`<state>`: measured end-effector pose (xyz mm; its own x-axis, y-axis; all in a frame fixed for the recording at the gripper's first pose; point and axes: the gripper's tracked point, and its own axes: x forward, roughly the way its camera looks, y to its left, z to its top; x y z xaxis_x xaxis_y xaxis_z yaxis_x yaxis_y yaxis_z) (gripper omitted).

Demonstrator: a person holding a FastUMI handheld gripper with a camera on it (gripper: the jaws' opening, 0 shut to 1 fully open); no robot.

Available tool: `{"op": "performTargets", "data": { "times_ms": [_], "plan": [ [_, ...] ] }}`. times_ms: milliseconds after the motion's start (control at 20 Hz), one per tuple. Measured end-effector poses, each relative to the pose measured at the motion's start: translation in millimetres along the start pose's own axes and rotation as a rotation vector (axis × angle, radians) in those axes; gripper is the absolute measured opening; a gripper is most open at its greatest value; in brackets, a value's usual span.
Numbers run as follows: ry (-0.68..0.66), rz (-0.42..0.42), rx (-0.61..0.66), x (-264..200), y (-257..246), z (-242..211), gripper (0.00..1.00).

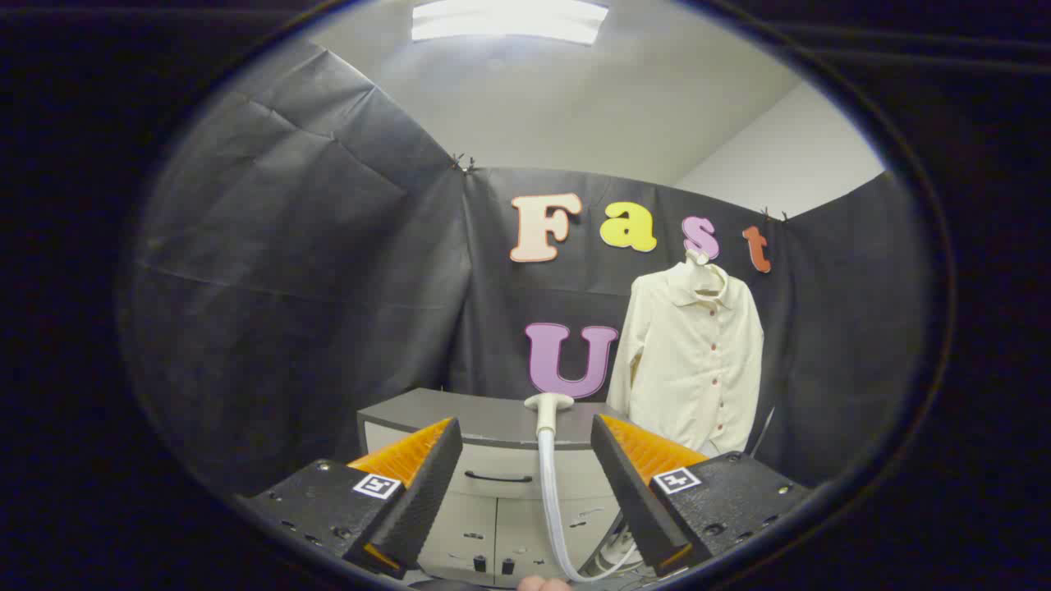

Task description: Iron the clothes twice with a garment steamer, once on the left side and once on the right side.

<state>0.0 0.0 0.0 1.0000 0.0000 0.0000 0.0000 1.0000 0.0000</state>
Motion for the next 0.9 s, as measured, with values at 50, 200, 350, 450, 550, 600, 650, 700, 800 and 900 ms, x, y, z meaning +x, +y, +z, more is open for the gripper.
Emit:
{"op": "performTargets", "data": {
  "times_ms": [50, 200, 350, 450, 550, 600, 650, 700, 800, 900],
  "plan": [
    [0.0, 0.001, -0.006, 1.0, 0.2, -1.9, 0.96],
    [0.023, 0.013, -0.021, 3.4, 3.3, -10.4, 0.96],
    [0.023, 0.014, -0.024, 5.8, 3.2, -12.4, 0.96],
    [0.029, 0.015, -0.028, 8.3, 2.5, -14.0, 0.96],
    [0.039, 0.02, -0.019, 11.1, 4.8, -16.8, 0.96],
    [0.044, 0.022, -0.008, 11.6, 6.1, -18.0, 0.96],
    [0.048, 0.024, 0.001, 11.5, 6.9, -18.4, 0.96],
    [0.052, 0.025, 0.005, 11.8, 7.1, -18.7, 0.96],
    [0.052, 0.025, 0.002, 11.2, 6.4, -18.6, 0.96],
    [0.054, 0.024, -0.003, 11.7, 6.1, -20.3, 0.96]
  ]
}}
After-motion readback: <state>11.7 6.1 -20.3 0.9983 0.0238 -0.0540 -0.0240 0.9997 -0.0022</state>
